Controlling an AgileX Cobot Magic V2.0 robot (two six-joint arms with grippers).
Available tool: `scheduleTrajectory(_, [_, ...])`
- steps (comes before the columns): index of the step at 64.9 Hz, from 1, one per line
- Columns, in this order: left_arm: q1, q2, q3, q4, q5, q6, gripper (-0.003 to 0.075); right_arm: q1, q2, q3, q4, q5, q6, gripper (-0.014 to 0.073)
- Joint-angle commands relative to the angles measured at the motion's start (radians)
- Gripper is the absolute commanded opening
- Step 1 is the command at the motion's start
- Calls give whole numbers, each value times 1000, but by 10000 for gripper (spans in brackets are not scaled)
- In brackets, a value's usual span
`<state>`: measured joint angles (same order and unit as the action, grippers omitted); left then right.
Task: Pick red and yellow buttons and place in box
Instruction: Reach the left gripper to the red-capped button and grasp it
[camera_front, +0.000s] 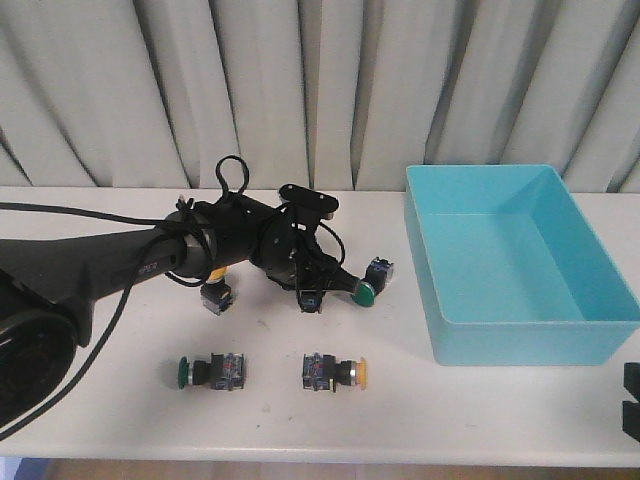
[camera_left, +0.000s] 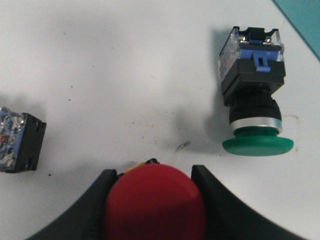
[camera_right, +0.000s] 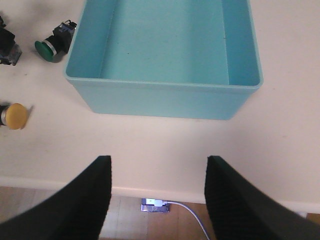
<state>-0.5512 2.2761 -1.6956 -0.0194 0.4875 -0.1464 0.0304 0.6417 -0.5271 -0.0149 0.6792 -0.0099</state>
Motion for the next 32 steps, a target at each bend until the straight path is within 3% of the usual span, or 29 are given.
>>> scheduleTrajectory(1, [-4,-70,-30,-4,-33,-7,238,-8,6,-29,-3,-52,-11,401])
scheduleTrajectory(16, [-4,-137,-31,19,41,-7,211,-8,6,-29,-3,-52,-11,401])
scheduleTrajectory(32, [-4,-305,-30,102,210,2,212,-8,6,-29,-3,-52,-11,401])
